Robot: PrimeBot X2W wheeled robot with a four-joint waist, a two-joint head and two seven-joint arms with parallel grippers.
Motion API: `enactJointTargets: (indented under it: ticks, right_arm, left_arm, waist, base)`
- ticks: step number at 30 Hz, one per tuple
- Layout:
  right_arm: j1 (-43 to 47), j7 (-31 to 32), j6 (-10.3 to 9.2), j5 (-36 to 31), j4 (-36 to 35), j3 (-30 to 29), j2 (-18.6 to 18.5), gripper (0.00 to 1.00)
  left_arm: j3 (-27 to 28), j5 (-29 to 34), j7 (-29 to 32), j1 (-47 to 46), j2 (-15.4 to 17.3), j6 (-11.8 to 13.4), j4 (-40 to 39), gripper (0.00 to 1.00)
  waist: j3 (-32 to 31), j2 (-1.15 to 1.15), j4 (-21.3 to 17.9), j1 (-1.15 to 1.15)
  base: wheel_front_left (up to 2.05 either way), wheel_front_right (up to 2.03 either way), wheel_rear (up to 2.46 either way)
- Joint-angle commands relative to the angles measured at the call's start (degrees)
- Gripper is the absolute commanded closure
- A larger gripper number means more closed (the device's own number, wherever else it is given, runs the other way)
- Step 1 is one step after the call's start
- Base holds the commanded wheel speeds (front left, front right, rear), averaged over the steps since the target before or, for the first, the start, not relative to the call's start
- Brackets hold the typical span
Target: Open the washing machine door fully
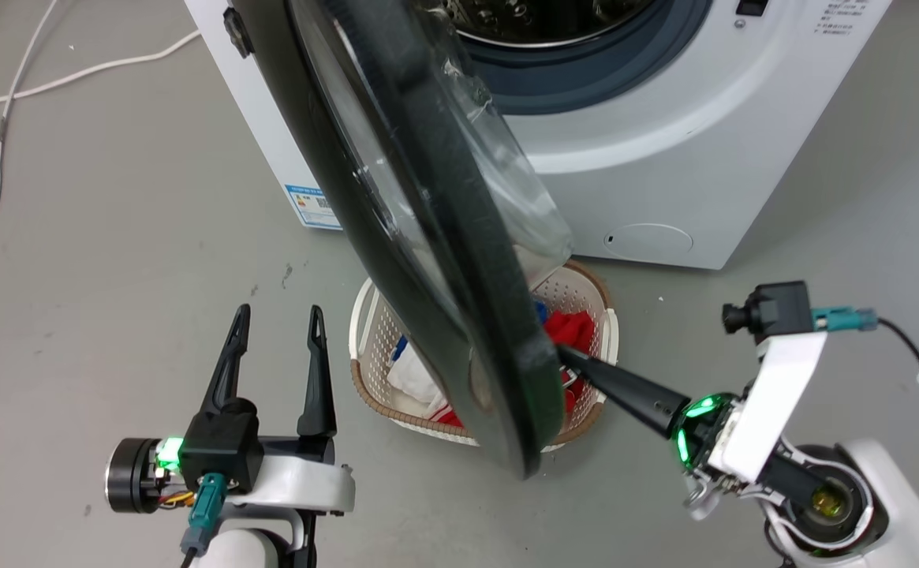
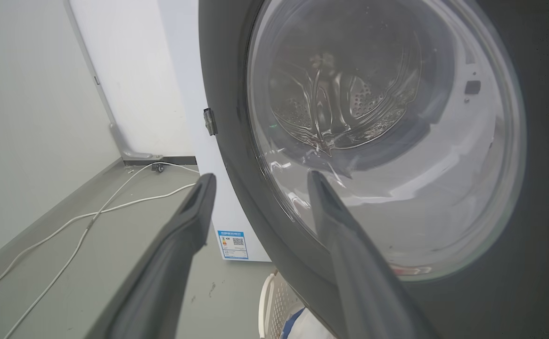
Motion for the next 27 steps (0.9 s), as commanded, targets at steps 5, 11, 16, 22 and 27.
enactJointTargets:
  ticks: [5, 11, 16, 22, 27]
  right_arm:
    - [1.8, -0.5, 0.17, 0.3, 0.4, 1.9, 1.1, 1.00]
    - [2.7, -2.9, 0.17, 0.6, 1.5, 1.0, 1.1, 1.00]
    - [4.2, -8.6, 0.17, -1.1, 1.5, -1.5, 0.7, 0.00]
    - [6.5, -24.3, 0.16, -10.0, 0.3, -4.3, -0.9, 0.00]
    - [7.8, -42.4, 0.16, -22.1, 2.4, -4.2, -4.0, 0.00]
  left_arm:
    - [0.2, 0.6, -0.1, 1.3, 0.0, -0.4, 0.5, 0.00]
    - [0.3, 0.9, -0.1, 2.2, 0.0, -0.6, 0.9, 0.00]
    - [0.7, 1.2, -0.1, 3.9, 0.1, -0.8, 1.4, 0.00]
    - [1.0, 1.5, -0.1, 6.1, 0.5, -1.1, 1.8, 0.00]
    - [1.3, 1.7, -0.1, 7.7, 0.8, -1.1, 1.9, 0.00]
  waist:
    - [-1.3, 0.00, 0.1, 0.01]
    - [-3.1, 0.00, -0.1, 0.01]
    - [-5.8, 0.00, -0.8, 0.01]
    - [-9.0, 0.00, -2.0, 0.01]
    - [-11.4, 0.00, -3.0, 0.01]
  base:
    - [0.00, 0.00, 0.00]
    - [0.00, 0.00, 0.00]
    - [0.00, 0.00, 0.00]
    - [0.00, 0.00, 0.00]
    - [0.00, 0.00, 0.00]
